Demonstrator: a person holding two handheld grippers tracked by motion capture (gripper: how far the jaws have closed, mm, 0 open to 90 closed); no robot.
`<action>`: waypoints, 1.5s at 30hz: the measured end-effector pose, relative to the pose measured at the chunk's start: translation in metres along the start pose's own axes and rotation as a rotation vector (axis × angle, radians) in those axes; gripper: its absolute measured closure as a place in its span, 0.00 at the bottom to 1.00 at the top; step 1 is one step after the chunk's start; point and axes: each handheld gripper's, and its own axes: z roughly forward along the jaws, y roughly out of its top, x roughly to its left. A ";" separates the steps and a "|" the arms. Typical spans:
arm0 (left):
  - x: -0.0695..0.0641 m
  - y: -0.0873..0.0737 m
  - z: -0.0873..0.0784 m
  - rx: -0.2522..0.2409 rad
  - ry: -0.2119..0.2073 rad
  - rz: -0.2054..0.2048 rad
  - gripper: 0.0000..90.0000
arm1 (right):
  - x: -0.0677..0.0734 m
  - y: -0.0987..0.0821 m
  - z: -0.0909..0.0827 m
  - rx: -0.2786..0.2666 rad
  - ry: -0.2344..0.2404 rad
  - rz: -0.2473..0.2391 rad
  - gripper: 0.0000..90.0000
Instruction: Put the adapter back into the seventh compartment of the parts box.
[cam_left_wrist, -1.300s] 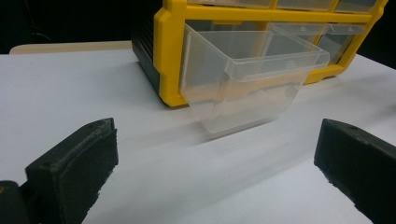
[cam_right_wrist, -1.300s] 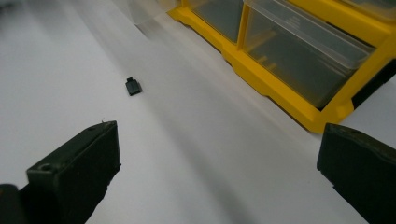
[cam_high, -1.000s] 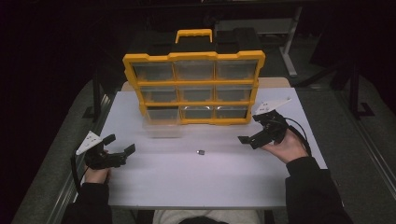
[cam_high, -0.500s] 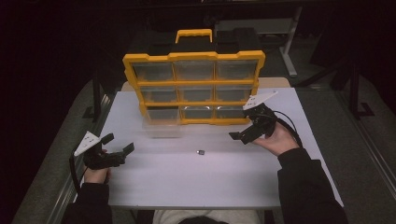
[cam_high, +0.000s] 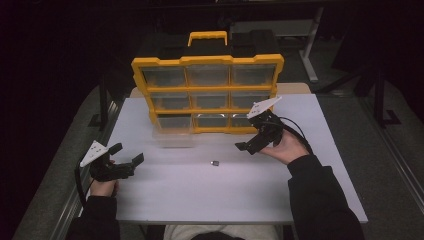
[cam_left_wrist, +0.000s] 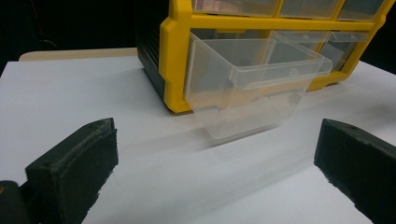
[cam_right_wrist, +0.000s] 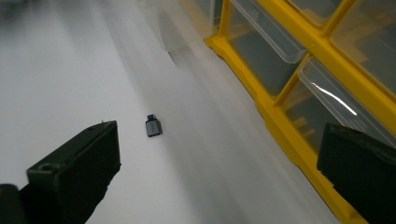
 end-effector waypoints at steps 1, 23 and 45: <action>0.000 0.000 0.000 0.000 0.000 0.001 0.00 | 0.001 0.001 0.003 0.006 0.003 -0.004 0.00; 0.000 0.000 0.001 0.004 -0.003 0.004 0.00 | 0.012 0.015 0.032 0.054 0.055 -0.045 0.00; 0.000 0.000 0.002 0.010 -0.007 0.008 0.00 | 0.024 0.024 0.064 0.115 0.110 -0.092 0.00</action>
